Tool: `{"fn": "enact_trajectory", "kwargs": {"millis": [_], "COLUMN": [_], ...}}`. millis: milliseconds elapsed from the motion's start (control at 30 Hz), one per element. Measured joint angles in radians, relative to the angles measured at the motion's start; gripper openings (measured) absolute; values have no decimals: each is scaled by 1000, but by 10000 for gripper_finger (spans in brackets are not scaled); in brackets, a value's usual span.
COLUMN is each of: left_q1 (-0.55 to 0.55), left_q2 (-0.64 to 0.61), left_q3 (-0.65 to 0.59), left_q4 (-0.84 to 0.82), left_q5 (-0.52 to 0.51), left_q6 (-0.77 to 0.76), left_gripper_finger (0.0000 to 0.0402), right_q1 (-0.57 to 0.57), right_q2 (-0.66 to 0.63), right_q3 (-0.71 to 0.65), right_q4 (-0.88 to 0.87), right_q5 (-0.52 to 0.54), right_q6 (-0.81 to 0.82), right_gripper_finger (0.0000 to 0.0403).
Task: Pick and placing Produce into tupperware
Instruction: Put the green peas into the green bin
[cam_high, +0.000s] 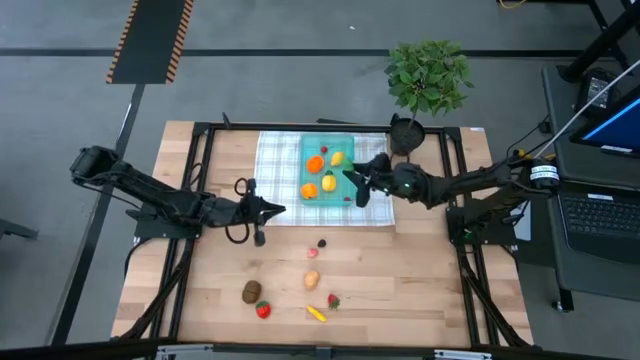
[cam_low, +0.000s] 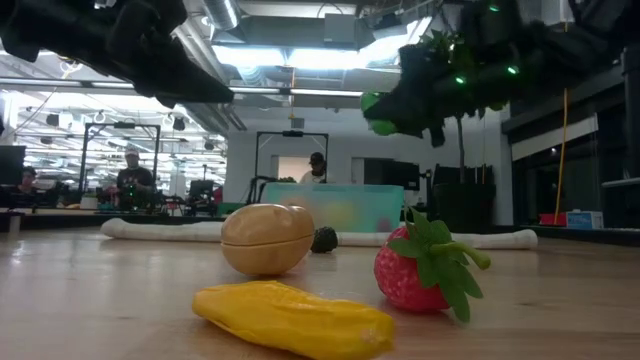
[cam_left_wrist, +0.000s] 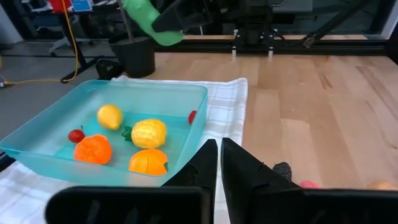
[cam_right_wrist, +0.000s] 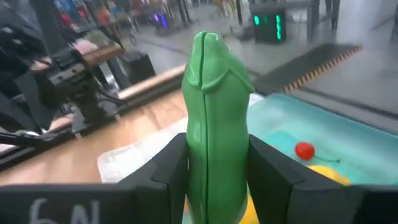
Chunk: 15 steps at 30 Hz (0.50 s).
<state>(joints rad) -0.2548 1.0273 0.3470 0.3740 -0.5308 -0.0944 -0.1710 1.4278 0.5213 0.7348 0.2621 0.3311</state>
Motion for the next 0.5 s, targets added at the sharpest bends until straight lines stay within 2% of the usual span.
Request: {"fn": "enact_trajectory", "kwargs": {"millis": [133, 200, 400, 500], "left_q1": [4, 4, 4, 4], "left_q2": [0, 0, 0, 0], "left_q3": [0, 0, 0, 0], "left_q4": [0, -1, -50, -64], "left_q5": [1, 1, 1, 2], "left_q6": [0, 0, -5, -5], "left_gripper_finger": [26, 30, 40, 44], "right_q1": [-31, -45, -56, -56], "right_q2": [4, 19, 65, 87], "right_q3": [166, 234, 371, 399], "right_q4": [-345, -452, -595, -604], "right_q5": [33, 37, 31, 32], "right_q6": [92, 124, 198, 218], "right_gripper_finger": [134, 134, 134, 134]}}
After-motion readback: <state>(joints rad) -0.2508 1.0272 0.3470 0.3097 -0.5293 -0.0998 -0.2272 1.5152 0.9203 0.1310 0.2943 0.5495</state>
